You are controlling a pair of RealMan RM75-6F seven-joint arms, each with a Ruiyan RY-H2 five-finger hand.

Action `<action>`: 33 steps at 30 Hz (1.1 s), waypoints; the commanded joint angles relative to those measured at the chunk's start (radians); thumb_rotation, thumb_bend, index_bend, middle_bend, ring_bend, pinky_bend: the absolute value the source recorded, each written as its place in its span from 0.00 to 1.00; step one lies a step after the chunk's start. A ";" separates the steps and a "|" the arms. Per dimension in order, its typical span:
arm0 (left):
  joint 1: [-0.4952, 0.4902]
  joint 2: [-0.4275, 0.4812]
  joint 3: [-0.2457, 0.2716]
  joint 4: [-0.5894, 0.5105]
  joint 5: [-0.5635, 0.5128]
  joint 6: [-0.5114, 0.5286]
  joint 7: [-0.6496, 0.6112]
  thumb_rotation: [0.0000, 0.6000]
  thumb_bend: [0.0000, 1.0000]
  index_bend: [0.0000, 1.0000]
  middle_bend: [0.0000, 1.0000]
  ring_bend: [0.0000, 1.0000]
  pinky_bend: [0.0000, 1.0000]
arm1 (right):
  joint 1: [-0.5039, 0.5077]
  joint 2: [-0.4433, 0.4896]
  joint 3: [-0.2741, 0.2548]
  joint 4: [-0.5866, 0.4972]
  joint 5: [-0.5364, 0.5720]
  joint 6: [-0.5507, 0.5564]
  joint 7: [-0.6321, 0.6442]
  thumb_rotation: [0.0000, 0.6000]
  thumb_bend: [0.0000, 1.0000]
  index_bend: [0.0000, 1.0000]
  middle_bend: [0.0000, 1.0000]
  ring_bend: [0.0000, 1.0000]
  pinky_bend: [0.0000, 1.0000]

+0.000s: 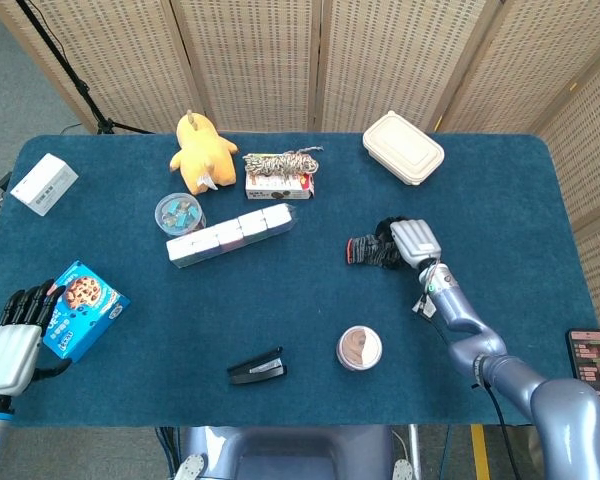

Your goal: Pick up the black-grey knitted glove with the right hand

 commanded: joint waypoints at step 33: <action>-0.211 0.092 0.010 0.018 0.165 -0.238 -0.268 1.00 0.09 0.00 0.00 0.00 0.00 | -0.089 0.137 -0.037 -0.312 -0.128 0.284 0.123 1.00 0.58 0.59 0.59 0.53 0.67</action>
